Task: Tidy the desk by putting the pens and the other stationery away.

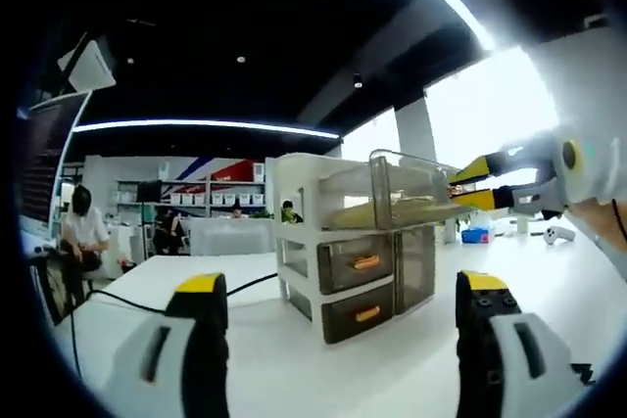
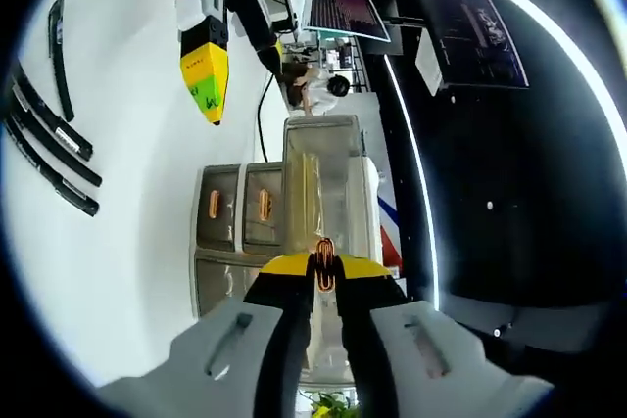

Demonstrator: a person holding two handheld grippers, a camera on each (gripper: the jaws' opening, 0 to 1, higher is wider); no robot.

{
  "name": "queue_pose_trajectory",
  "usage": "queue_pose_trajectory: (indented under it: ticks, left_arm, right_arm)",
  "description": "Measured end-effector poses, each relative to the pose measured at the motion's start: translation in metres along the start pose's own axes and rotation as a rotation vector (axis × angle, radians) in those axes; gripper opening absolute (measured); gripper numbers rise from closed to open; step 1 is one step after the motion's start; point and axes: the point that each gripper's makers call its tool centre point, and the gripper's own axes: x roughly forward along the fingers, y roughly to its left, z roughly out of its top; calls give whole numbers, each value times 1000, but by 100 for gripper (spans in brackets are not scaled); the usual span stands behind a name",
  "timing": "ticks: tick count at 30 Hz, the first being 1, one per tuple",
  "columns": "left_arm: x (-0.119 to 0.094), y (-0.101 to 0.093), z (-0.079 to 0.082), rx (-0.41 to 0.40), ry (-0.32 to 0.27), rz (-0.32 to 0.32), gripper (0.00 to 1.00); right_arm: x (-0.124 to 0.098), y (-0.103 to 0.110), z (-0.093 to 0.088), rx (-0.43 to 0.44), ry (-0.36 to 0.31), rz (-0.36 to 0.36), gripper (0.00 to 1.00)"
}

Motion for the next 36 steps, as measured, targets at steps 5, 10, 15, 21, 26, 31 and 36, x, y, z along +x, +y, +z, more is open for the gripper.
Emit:
queue_pose_trajectory:
  ticks: [5,10,15,21,26,31,36]
  left_arm:
    - [0,1,-3,-8,18,8,97]
    - [1,1,-6,-14,31,10,96]
    - [1,2,-5,-19,32,18,96]
    - [1,1,-7,-39,45,14,95]
    - [1,-2,-8,-60,56,5,94]
    - [1,-5,-12,-115,80,-9,94]
    - [1,-7,-15,-97,84,-13,93]
  right_arm:
    - [10,0,-5,6,11,-14,11]
    - [24,-2,-8,39,8,-21,11]
    - [42,-3,-16,1,29,-29,11]
    - [55,-4,-25,76,28,-19,12]
    - [65,-4,-32,103,39,-25,12]
    - [71,-2,-34,90,35,-37,12]
    - [75,-4,-35,112,34,-47,12]
